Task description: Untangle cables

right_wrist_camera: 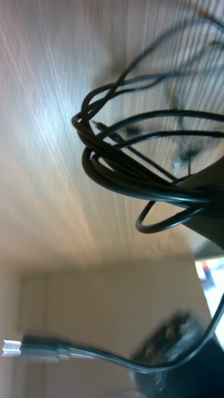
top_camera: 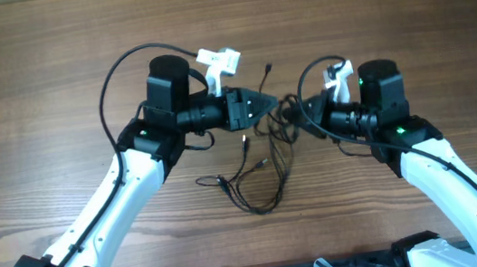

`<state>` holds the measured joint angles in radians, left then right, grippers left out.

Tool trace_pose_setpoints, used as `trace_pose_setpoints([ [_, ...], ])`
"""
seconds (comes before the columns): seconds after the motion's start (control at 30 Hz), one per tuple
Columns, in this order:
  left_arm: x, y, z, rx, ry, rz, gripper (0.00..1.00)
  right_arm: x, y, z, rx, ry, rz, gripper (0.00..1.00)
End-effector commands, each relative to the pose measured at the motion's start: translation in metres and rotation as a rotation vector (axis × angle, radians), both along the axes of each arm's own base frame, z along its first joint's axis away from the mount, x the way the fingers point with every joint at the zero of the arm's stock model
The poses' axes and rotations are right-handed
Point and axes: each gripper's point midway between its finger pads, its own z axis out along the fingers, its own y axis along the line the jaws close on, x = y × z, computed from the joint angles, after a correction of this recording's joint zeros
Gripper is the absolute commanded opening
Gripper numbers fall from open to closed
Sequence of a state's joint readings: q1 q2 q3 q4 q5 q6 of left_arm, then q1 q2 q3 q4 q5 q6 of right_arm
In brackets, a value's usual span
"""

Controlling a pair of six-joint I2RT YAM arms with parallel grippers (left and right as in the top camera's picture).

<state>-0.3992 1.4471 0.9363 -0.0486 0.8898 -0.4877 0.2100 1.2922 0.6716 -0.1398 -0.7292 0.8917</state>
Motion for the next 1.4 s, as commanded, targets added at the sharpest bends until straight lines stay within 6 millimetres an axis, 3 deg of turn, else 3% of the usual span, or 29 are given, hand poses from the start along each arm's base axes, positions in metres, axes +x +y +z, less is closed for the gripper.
trace_pose_setpoints([
  [0.0,0.027,0.029,-0.013,0.127,-0.067,0.146,0.45,0.006,-0.027,-0.031,-0.265,-0.089,-0.011,0.04],
  [0.07,0.04,0.046,-0.027,0.208,-0.05,0.247,0.51,0.007,-0.029,-0.031,-0.319,-0.159,0.041,0.04],
  [0.1,0.046,0.057,-0.035,0.257,-0.043,0.304,0.53,0.006,-0.02,-0.022,-0.298,-0.248,0.123,0.04],
  [0.17,0.052,0.067,-0.041,0.309,-0.042,0.362,0.55,-0.002,0.005,0.007,-0.181,-0.434,0.3,0.04],
  [0.23,0.058,0.075,-0.045,0.344,-0.052,0.409,0.56,-0.002,0.018,0.036,-0.102,-0.556,0.355,0.04],
  [0.37,0.061,0.08,-0.047,0.366,-0.057,0.437,0.56,0.043,0.011,0.099,-0.184,-0.804,0.223,0.04],
  [0.5,0.058,0.081,-0.05,0.377,-0.039,0.433,0.55,0.094,-0.021,0.177,-0.337,-0.951,-0.061,0.04],
  [0.6,0.057,0.081,-0.052,0.383,-0.031,0.431,0.55,0.1,-0.027,0.255,-0.334,-1.1,-0.138,0.04],
  [0.67,0.057,0.081,-0.052,0.383,-0.031,0.432,0.55,0.093,-0.022,0.284,-0.305,-1.142,-0.118,0.04],
  [0.7,0.057,0.081,-0.052,0.383,-0.031,0.432,0.55,0.089,-0.018,0.288,-0.289,-1.147,-0.091,0.04],
  [0.77,0.057,0.081,-0.052,0.383,-0.031,0.432,0.55,0.076,-0.004,0.28,-0.232,-1.118,0.024,0.04],
  [0.8,0.057,0.081,-0.052,0.383,-0.031,0.432,0.55,0.067,0.004,0.262,-0.206,-1.043,0.098,0.04],
  [0.93,0.057,0.081,-0.052,0.382,-0.031,0.431,0.55,0.036,0.001,0.162,-0.274,-0.617,0.241,0.04],
  [1.0,0.057,0.081,-0.052,0.382,-0.031,0.431,0.55,0.001,-0.007,0.098,-0.331,-0.366,0.36,0.04],
  [1.13,0.055,0.077,-0.05,0.363,-0.029,0.408,0.55,-0.036,-0.015,0.035,-0.368,-0.163,0.498,0.04],
  [1.2,0.051,0.07,-0.045,0.326,-0.029,0.369,0.56,-0.036,-0.015,0.024,-0.38,-0.171,0.541,0.04],
  [1.37,0.048,0.057,-0.033,0.254,-0.051,0.308,0.62,-0.027,-0.013,0.026,-0.391,-0.234,0.555,0.04],
])
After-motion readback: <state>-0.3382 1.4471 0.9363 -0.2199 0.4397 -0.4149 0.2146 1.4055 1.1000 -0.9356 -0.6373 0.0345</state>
